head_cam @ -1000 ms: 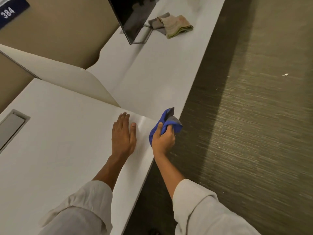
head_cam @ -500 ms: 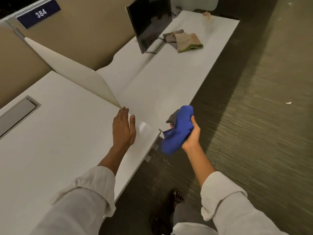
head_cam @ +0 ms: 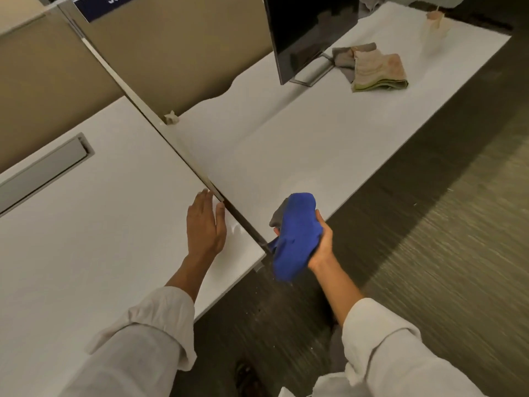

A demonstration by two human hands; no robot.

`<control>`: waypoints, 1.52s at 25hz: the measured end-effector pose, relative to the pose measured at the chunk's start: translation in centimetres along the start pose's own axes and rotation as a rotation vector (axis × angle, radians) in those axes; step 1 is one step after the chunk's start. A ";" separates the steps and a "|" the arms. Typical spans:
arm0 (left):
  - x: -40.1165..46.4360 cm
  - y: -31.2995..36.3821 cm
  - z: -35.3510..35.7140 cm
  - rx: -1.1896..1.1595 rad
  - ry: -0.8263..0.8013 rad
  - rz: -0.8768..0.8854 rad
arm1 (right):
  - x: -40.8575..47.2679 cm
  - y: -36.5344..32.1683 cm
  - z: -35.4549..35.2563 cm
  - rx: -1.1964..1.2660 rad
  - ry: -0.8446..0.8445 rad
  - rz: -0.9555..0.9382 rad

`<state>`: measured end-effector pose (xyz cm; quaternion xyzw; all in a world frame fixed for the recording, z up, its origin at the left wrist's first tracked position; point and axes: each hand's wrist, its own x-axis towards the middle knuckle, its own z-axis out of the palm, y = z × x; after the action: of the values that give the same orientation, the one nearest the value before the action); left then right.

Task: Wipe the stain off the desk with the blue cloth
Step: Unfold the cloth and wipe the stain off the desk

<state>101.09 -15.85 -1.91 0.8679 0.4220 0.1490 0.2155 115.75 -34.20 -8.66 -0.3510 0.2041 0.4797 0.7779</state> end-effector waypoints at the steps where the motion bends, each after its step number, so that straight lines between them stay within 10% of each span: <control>1: 0.3 0.0 0.5 0.019 0.017 -0.059 | 1.4 -0.5 0.2 -0.031 -0.005 0.056; 7: 0.8 1.1 1.7 0.100 0.056 -0.327 | 3.6 -0.5 2.9 -0.648 -0.109 0.291; 13: 2.3 1.0 2.4 0.115 0.084 -0.351 | 0.9 3.7 4.4 -1.134 -0.452 0.131; 27: 4.5 -2.2 2.7 0.098 0.183 -0.394 | 9.6 7.0 16.4 -1.338 -0.448 -0.228; 38: 1.3 -0.2 2.1 0.065 0.209 -0.438 | 3.8 5.8 8.4 -1.295 -0.470 -0.155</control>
<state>102.62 -15.23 -3.76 0.7420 0.6248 0.1739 0.1698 112.15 -23.95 -7.58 -0.6451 -0.3227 0.5111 0.4675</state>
